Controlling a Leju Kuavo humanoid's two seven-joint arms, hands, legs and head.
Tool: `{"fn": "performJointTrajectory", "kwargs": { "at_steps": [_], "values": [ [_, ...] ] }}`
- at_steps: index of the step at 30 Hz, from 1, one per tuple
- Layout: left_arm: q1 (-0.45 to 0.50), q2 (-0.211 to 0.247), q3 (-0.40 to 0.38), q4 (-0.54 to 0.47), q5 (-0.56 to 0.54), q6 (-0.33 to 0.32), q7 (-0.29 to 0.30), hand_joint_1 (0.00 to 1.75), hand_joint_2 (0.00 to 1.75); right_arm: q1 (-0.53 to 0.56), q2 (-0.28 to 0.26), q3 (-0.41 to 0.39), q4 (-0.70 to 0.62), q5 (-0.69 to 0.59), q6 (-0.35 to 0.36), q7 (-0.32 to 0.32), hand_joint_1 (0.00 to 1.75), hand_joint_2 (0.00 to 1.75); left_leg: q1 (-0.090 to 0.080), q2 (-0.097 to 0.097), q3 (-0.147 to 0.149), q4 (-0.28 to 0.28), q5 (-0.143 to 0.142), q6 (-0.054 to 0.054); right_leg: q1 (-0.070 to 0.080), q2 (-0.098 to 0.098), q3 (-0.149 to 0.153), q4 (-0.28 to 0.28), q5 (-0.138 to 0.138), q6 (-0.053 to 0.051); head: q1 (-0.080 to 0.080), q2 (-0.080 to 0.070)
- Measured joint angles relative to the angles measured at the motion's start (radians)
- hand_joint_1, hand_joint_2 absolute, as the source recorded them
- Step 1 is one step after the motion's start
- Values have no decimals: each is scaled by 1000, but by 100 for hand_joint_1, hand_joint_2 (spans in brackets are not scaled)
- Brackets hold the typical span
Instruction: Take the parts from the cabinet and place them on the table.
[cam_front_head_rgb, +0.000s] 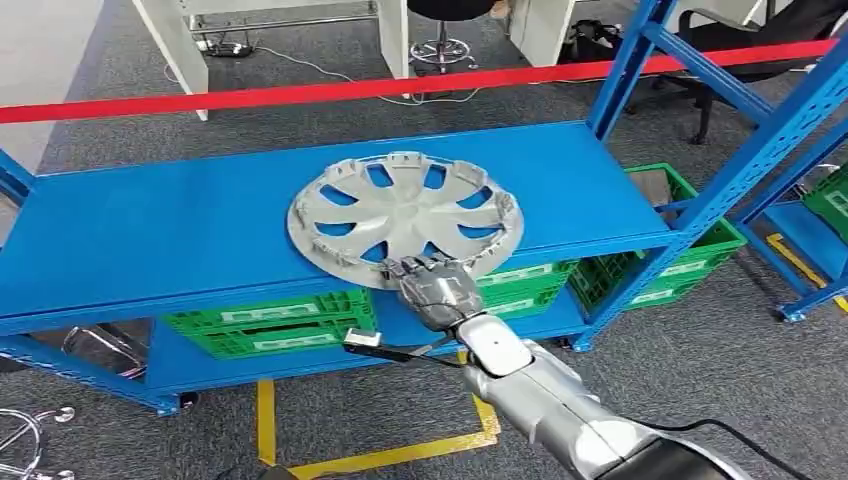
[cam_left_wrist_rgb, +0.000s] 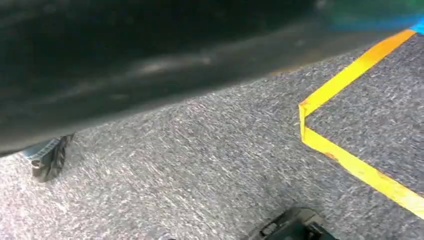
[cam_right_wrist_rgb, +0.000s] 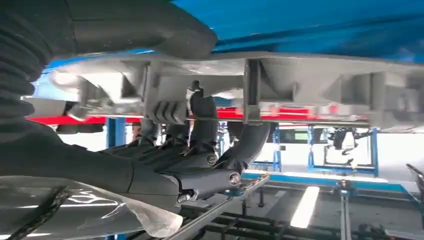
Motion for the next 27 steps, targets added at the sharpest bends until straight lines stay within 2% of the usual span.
{"fn": "performJointTrajectory", "kwargs": {
  "at_steps": [22,24,25,26,27],
  "values": [
    [-4,-4,1,0,8,-4,-2,0,0,4,5,2,-10,5,0,-1,175,175,0,0,0,0,0,0,0,1,0,0,0,0,0,0],
    [-5,-4,13,0,24,-8,-13,0,0,17,5,3,-43,7,0,0,175,175,0,0,0,0,0,0,0,1,0,0,0,0,0,0],
    [-5,-4,25,0,66,-37,-48,0,0,41,1,30,-136,27,0,39,175,175,0,0,-1,0,0,0,0,1,-1,0,0,0,0,0],
    [-5,-4,44,0,98,-52,-69,0,0,41,-21,105,-224,30,0,132,175,175,0,0,-2,0,0,0,0,1,-2,0,0,0,0,0],
    [-5,-5,49,0,108,-56,-73,0,0,33,-37,151,-262,30,0,187,175,175,0,0,-2,0,0,0,0,1,-2,0,0,0,0,0]
  ]
}}
